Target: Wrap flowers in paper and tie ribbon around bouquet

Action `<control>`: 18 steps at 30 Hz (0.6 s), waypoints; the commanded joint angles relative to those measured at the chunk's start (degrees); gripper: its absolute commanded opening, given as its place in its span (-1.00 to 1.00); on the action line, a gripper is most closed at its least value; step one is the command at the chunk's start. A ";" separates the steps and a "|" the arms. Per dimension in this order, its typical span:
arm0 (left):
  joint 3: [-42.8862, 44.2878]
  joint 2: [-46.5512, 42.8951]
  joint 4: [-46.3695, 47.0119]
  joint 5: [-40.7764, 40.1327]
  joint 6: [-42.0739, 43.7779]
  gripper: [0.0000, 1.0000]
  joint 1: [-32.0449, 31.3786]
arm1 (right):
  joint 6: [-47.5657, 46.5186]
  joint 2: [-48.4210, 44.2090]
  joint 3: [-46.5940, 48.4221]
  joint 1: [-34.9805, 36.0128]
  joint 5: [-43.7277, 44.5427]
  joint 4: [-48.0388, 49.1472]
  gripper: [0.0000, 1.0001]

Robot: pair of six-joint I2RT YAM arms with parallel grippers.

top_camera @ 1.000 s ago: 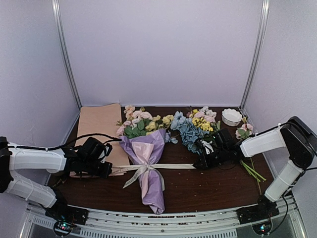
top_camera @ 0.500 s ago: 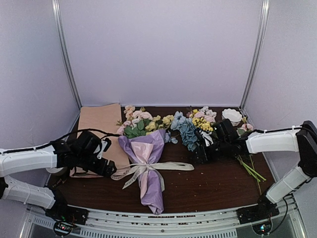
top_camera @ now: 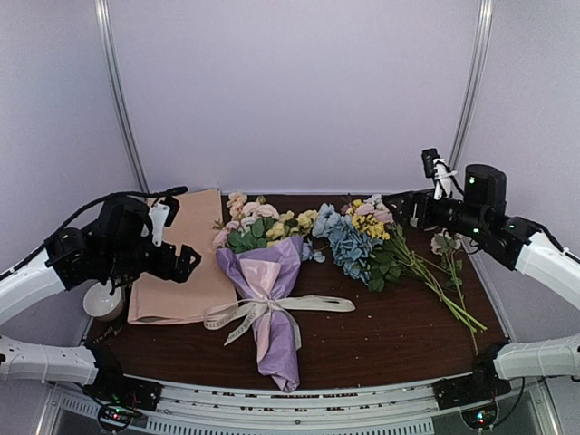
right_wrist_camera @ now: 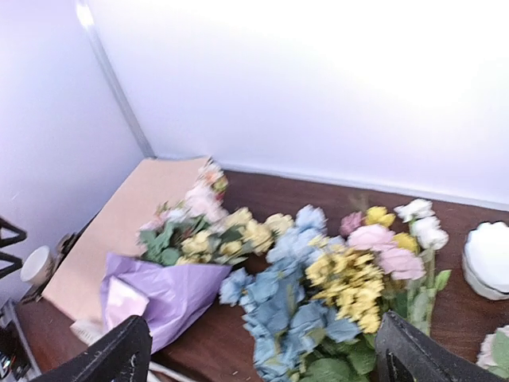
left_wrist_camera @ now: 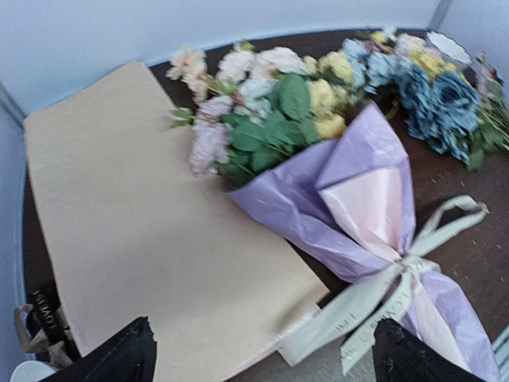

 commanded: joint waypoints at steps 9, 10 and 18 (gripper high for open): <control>-6.61 5.17 12.64 -19.12 0.48 0.95 23.93 | 4.36 -6.38 -18.49 -18.39 19.39 22.72 0.99; -8.19 5.09 14.77 -21.63 1.08 0.96 24.70 | 4.06 -6.56 -19.71 -18.76 20.94 23.28 0.99; -17.26 6.22 29.54 -41.93 7.25 0.96 25.48 | 2.56 -3.52 -26.42 -18.89 32.30 28.47 0.99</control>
